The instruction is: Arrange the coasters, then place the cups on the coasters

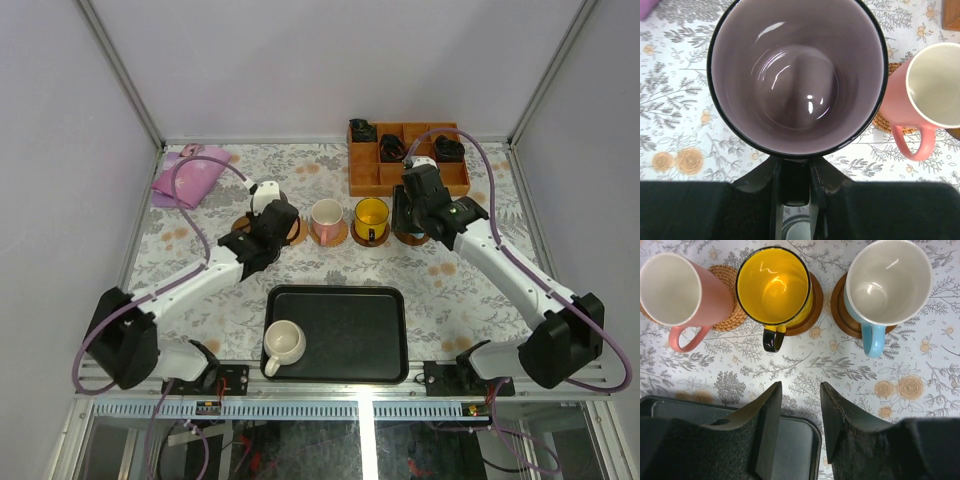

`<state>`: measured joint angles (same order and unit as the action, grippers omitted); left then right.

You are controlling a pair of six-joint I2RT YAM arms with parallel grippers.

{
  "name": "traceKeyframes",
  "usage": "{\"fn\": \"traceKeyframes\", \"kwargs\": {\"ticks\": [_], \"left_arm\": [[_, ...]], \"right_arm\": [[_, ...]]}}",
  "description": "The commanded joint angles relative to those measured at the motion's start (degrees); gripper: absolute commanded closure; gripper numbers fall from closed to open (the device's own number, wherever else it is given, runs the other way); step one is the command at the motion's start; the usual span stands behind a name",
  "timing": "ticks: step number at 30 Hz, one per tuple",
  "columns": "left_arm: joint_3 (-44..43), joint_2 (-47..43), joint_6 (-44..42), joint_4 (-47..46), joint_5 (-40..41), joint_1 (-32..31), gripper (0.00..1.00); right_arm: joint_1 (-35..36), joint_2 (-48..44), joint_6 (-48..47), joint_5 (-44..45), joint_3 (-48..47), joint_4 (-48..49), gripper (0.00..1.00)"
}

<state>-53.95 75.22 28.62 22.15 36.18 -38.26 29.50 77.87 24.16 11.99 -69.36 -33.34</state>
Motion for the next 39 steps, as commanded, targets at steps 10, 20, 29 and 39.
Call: {"fn": "traceKeyframes", "kwargs": {"ticks": [10,20,29,39], "left_arm": [[-4.12,12.83,-3.42,-16.46,-10.01,6.54,1.0],[-4.6,15.04,-6.09,-20.71,-15.59,8.23,1.0],[-4.09,16.45,-7.03,-21.32,-17.54,8.62,1.0],[-2.74,17.41,-6.46,-20.77,-17.27,8.58,1.0]], "right_arm": [[-3.33,2.73,0.07,-4.25,-3.07,4.71,0.56],[-3.79,4.95,0.31,-5.65,-3.82,5.12,0.56],[-4.07,5.8,0.4,-6.6,-3.76,5.66,0.57],[-4.34,6.72,0.36,-8.07,-3.69,5.96,0.57]]}}
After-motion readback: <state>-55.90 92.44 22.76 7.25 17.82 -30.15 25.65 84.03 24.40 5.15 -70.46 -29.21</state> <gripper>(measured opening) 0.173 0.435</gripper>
